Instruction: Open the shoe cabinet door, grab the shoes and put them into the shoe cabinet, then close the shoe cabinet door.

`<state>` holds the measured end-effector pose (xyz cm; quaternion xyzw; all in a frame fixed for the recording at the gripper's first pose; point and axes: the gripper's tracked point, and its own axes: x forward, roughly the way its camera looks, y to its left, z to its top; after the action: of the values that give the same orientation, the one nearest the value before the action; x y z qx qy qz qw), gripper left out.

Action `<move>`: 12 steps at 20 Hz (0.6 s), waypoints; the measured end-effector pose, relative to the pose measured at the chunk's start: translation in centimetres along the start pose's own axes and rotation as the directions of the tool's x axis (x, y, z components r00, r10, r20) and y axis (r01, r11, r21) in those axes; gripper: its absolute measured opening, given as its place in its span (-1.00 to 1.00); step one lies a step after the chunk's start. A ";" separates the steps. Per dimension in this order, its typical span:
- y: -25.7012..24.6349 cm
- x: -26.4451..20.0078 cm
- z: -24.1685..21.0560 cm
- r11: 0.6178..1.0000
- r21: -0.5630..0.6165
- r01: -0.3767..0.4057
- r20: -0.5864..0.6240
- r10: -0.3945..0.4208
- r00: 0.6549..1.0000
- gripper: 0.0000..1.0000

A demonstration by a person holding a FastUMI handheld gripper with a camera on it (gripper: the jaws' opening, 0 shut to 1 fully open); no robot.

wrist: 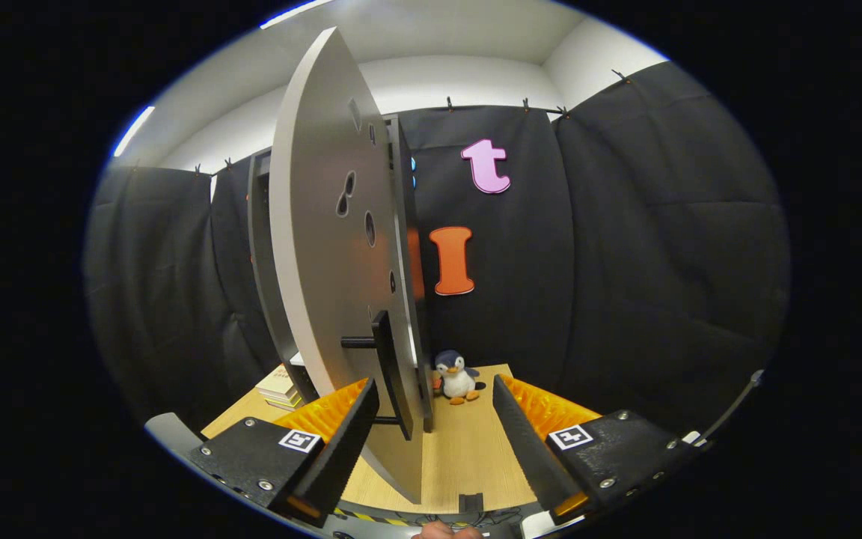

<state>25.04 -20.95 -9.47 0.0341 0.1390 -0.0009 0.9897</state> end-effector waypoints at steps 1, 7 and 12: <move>0.7 0.3 -0.1 1.000 -0.003 -0.024 -0.015 0.024 1.000 0.90; 2.8 0.4 0.4 0.999 -0.046 0.006 0.007 -0.006 1.000 0.82; 6.1 0.5 -0.2 1.000 -0.012 0.019 -0.015 -0.019 1.000 0.80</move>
<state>25.49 -14.81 -9.41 0.0266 0.1467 -0.0094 0.9888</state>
